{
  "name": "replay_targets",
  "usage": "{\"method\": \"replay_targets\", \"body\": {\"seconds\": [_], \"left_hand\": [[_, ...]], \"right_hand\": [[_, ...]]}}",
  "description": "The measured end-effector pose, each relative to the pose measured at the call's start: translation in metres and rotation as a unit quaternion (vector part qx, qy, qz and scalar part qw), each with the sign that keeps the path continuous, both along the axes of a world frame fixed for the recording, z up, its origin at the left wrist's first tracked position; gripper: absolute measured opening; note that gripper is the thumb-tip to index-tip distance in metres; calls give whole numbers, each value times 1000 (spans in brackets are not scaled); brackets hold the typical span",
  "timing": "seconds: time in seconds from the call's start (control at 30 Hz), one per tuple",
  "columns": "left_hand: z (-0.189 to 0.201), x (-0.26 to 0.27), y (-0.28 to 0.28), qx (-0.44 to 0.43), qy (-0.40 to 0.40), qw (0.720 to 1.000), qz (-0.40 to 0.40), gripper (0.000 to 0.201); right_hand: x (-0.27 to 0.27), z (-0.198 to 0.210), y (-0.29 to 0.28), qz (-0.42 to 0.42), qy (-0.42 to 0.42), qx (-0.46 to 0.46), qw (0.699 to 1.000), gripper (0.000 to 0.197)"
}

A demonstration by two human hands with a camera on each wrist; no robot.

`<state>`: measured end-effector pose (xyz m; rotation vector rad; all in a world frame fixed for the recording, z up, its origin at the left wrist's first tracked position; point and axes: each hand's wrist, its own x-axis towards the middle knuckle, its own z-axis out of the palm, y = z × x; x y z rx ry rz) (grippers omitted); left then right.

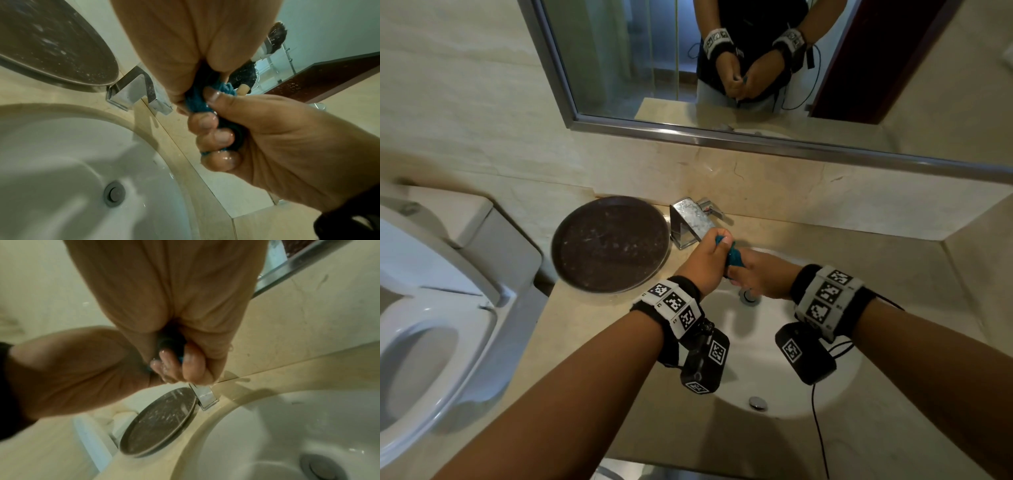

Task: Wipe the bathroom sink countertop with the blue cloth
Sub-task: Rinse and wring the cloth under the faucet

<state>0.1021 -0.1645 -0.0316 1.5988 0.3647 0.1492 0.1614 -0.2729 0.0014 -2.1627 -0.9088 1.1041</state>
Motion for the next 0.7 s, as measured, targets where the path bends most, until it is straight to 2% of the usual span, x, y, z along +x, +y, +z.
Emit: {"method": "replay_targets", "body": {"seconds": [0.07, 0.13, 0.2, 0.3, 0.33, 0.4, 0.47, 0.53, 0.6, 0.7], "left_hand": [[-4, 3, -1, -6, 18, 1000, 8, 24], [-6, 7, -2, -14, 27, 999, 20, 29], [-6, 9, -4, -9, 33, 999, 28, 33], [-6, 9, -4, 2, 41, 999, 16, 31], [-6, 8, -3, 27, 40, 999, -3, 28], [-5, 2, 4, 85, 48, 994, -56, 25], [-4, -5, 12, 109, 53, 985, -119, 38], [-2, -8, 14, 204, 49, 964, -164, 46], [-6, -7, 11, 305, 43, 936, -167, 42], [-11, -4, 10, 349, 30, 922, -164, 34]], "right_hand": [[-3, 0, 0, 28, -93, -8, 995, 18], [-5, -2, -1, 33, -143, -20, 989, 9], [-6, -4, -2, 31, -176, -36, 983, 23], [-5, -7, -1, 22, -186, -41, 981, 31], [-2, -6, 0, 19, -178, -41, 983, 30], [7, -2, -3, 21, -139, -37, 989, 15], [15, 7, -8, 29, -107, -39, 993, 12], [17, 14, -12, 40, -104, -55, 992, 7], [15, 16, -11, 57, -77, -49, 994, 10], [13, 19, -7, -9, 60, -39, 997, 15]]}}
